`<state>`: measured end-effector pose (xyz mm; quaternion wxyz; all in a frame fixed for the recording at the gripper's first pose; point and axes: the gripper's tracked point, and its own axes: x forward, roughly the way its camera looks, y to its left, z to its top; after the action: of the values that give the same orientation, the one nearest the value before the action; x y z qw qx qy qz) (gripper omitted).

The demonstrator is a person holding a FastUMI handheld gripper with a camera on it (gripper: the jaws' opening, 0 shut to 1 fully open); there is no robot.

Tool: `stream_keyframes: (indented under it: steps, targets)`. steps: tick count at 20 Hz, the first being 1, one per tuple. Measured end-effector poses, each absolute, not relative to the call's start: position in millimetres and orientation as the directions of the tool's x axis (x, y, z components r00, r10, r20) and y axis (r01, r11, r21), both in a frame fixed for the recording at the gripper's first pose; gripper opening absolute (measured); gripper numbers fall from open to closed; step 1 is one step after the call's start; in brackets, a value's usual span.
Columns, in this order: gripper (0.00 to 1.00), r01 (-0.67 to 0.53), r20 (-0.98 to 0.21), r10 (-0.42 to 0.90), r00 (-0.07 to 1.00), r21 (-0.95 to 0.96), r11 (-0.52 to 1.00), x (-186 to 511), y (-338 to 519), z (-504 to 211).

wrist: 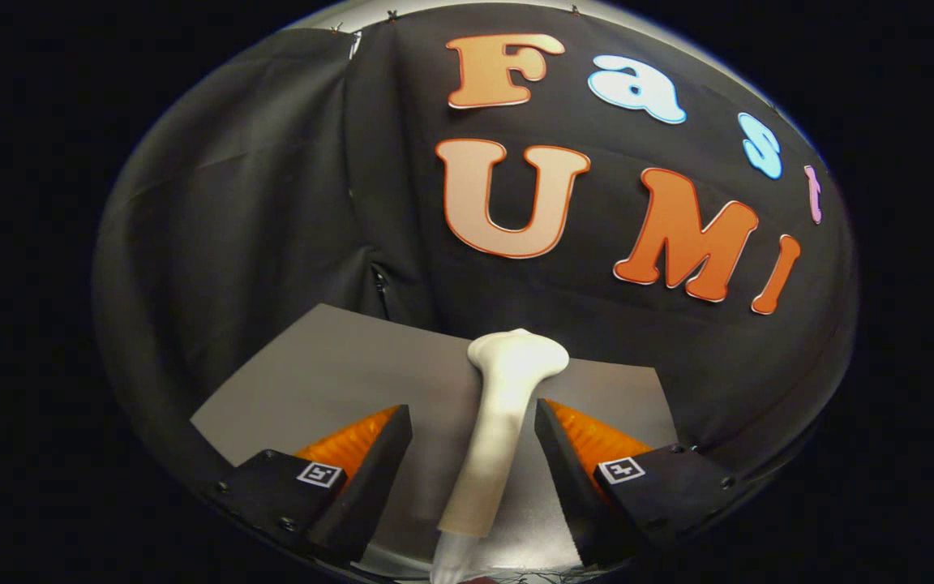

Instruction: Iron the clothes twice with a garment steamer, once on the left side and once on the right side.

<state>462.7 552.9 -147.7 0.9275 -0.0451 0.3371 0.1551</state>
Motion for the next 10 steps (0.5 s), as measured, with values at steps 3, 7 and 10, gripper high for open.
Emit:
stream_keyframes:
  steps: [3, 7, 10]
  targets:
    - [0.99, -0.292, -0.697, 0.221, 0.683, 0.018, 0.956, 470.2, 549.4, -177.9]
    - [0.99, -0.293, -0.749, 0.216, 0.627, 0.031, 0.956, 466.9, 553.9, -207.8]
    - [0.84, -0.302, -0.768, 0.193, 0.610, 0.000, 0.953, 465.4, 547.8, -217.1]
